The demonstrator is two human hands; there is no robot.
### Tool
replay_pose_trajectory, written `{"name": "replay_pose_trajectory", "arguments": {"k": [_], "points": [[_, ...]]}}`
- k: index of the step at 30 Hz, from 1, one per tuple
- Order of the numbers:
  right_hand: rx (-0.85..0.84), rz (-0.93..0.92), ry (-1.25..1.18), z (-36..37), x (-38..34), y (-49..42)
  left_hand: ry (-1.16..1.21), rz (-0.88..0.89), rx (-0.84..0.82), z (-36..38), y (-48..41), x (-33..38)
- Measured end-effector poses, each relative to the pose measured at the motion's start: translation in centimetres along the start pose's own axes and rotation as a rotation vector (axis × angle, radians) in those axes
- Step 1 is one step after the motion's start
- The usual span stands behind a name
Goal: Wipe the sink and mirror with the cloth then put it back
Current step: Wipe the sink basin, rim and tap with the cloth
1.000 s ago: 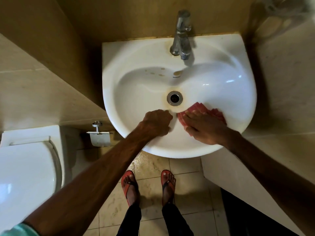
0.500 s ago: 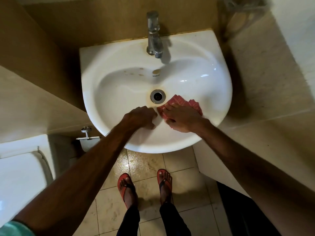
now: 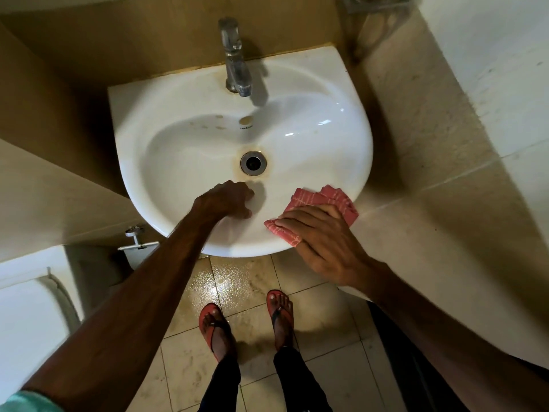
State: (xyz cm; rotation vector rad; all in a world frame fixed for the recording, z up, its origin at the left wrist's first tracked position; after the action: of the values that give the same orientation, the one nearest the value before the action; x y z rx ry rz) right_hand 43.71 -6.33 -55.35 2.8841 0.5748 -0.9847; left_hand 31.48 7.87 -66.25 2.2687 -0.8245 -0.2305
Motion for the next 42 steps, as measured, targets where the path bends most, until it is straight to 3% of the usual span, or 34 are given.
{"name": "replay_pose_trajectory", "arguments": {"k": [5,13,20,26,33,36,42], "points": [[-0.040,0.046,-0.060,2.4,-1.2,0.3,0.010,-0.031,-0.003,0.3,-0.7,-0.4],[0.093,0.046,0.015,1.9,-0.5,0.5,-0.006,-0.044,-0.024,0.6,-0.8,-0.1],[0.259,0.063,0.073,-3.2,6.7,1.5,0.049,-0.087,-0.042,0.8,-0.8,-0.5],[0.493,0.163,0.063,-2.1,4.5,2.1,0.122,-0.096,-0.032,1.2,-0.7,-0.8],[0.444,0.041,0.116,-1.4,0.7,1.6,0.066,-0.119,-0.051,1.0,-0.9,-0.5],[0.368,-0.052,0.167,-2.1,2.1,1.5,0.061,-0.130,-0.051,0.9,-0.9,-0.5],[0.251,0.011,0.105,-4.0,7.7,1.6,0.025,-0.130,-0.023,0.1,-0.6,0.4]]}}
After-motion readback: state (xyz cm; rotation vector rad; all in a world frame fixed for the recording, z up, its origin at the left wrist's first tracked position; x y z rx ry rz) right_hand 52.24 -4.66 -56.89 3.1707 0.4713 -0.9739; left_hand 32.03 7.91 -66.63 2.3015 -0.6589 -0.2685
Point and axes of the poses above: each hand's wrist, its own y-axis away from the middle knuckle, its own z-axis out of the palm, x = y × z, the point moved 9 cm from there along -y, towards the middle knuckle, and after that the axes turned 15 degrees about -y, right-handed, at the moved point
